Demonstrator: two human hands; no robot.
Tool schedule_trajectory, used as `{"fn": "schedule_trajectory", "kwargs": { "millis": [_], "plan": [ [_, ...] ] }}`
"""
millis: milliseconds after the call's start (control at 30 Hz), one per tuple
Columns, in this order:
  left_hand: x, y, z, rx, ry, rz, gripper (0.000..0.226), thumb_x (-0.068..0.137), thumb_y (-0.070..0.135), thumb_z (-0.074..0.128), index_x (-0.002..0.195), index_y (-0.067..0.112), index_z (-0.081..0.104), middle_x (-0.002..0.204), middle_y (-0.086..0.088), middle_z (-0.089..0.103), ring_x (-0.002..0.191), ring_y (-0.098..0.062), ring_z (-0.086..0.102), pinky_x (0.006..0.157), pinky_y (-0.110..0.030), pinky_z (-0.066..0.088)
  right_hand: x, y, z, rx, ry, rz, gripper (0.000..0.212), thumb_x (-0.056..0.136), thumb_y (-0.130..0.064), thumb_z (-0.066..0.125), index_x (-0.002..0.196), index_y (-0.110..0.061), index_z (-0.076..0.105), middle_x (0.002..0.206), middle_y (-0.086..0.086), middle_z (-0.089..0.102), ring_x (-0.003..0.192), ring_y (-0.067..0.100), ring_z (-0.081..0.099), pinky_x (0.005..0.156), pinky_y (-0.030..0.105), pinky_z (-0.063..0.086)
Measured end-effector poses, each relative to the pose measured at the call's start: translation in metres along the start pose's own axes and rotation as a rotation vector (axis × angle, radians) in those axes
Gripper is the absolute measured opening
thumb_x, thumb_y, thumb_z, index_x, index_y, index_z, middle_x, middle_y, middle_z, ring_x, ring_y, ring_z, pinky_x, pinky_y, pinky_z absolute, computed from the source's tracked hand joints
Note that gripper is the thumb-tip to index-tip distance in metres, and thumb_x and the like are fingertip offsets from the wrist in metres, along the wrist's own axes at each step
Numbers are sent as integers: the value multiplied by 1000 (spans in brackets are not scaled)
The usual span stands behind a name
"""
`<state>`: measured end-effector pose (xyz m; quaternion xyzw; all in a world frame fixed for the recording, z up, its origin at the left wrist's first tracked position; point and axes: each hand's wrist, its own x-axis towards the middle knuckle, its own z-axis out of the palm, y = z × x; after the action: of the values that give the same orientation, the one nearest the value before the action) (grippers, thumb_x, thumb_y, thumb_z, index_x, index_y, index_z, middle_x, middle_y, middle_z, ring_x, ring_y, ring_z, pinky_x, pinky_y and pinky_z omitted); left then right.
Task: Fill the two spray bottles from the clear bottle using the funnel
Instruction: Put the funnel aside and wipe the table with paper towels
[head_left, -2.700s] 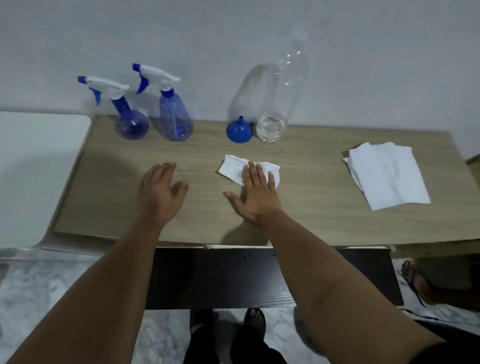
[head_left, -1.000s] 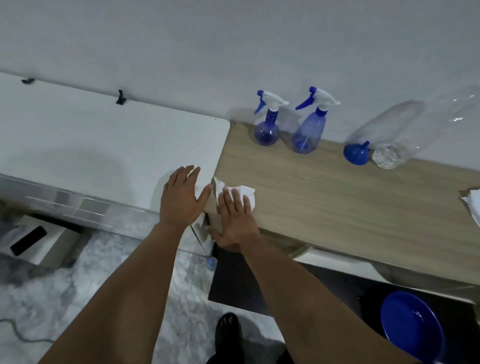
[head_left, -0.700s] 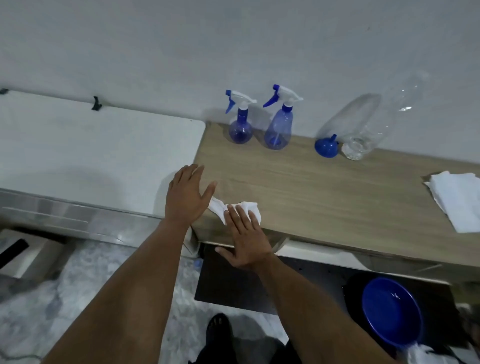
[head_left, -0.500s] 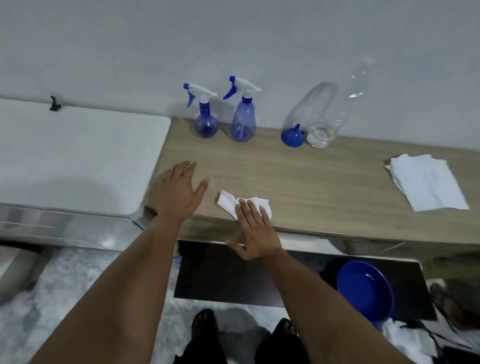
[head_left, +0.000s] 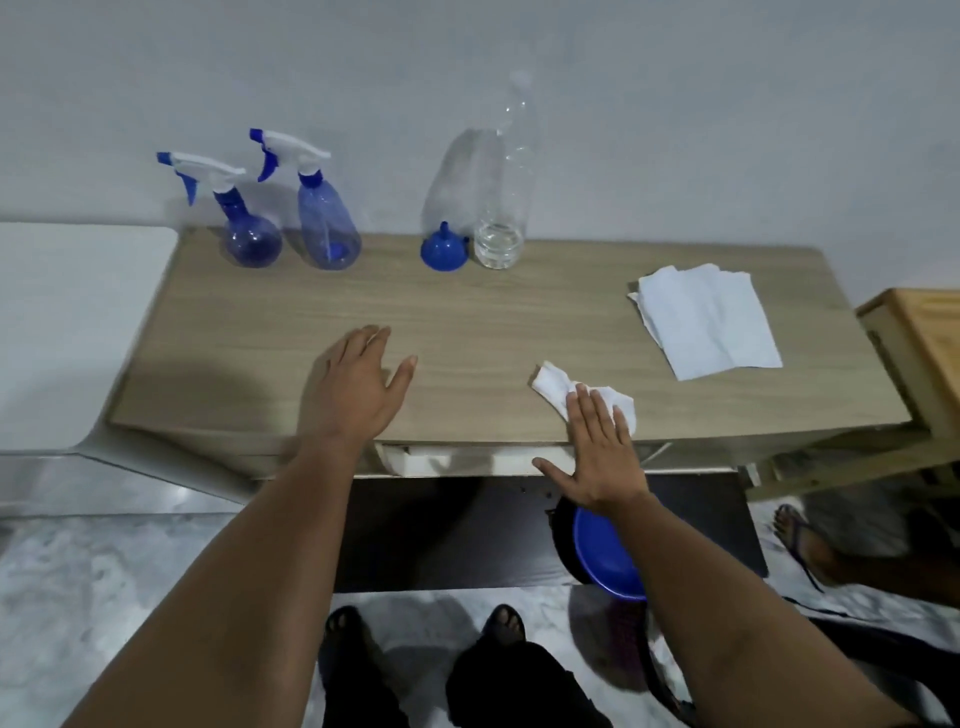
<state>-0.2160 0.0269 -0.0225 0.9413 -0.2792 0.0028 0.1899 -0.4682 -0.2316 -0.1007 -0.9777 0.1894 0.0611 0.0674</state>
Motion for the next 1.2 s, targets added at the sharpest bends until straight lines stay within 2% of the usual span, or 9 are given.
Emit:
{"fn": "schedule_trajectory", "kwargs": {
  "millis": [133,267,333,433,567,800,933,1033,1200],
  "plan": [
    [-2,31,9,16,-26,21,67,96,65,35,145,21,46,147,0,48,139,-21,39,113,-45,36,-8,58,-8,1,-23,12,84,106,-58,37,166,-14,-3,173,0,-13,160,20,-11,131,47,0],
    [-6,47,4,-18,-35,34,65,97,62,39,145,20,47,148,-1,47,140,-22,37,115,-44,35,-7,57,-9,84,22,6,64,98,-5,64,157,-4,40,166,11,29,154,34,32,126,51,23],
    [-6,53,-4,-50,-33,23,62,97,59,43,144,19,48,149,-1,47,141,-22,37,115,-43,34,-15,51,-11,99,65,10,60,89,12,63,146,-3,55,159,12,43,146,36,45,121,48,32],
    [-2,65,-17,-95,-59,13,60,97,57,46,144,19,50,150,-1,46,141,-21,36,116,-40,32,-27,31,-36,235,52,142,44,99,0,55,138,-16,67,151,4,57,140,28,54,110,40,45],
    [9,99,-35,-243,-208,36,51,97,51,52,140,23,54,147,5,47,136,-17,41,109,-31,32,-22,-1,-77,686,53,420,29,101,-14,55,120,-20,76,107,6,78,100,31,71,79,36,53],
    [23,176,-56,-515,-515,104,49,89,50,64,126,18,65,126,0,66,116,-21,61,102,-36,48,-44,-23,-176,1493,50,698,25,96,-17,71,114,0,73,115,26,74,96,39,74,88,50,61],
    [12,217,-77,-814,-844,-121,64,76,70,68,97,9,68,82,-2,70,65,-17,66,62,-29,55,-69,-26,-219,1673,214,728,40,96,-35,70,125,-7,69,118,20,74,103,38,72,94,49,57],
    [-3,248,-82,-891,-988,-26,56,76,65,73,102,15,71,97,-3,77,86,-15,75,79,-36,61,-97,-29,-239,1704,336,758,34,100,-39,64,123,-14,68,110,13,75,99,31,71,84,44,57],
    [-44,301,-81,-975,-1113,117,25,86,32,76,108,19,71,98,5,78,96,-13,73,92,-38,58,-150,-25,-243,1689,575,895,46,93,-38,70,129,-9,66,118,15,75,108,35,72,88,46,59]
  ]
}}
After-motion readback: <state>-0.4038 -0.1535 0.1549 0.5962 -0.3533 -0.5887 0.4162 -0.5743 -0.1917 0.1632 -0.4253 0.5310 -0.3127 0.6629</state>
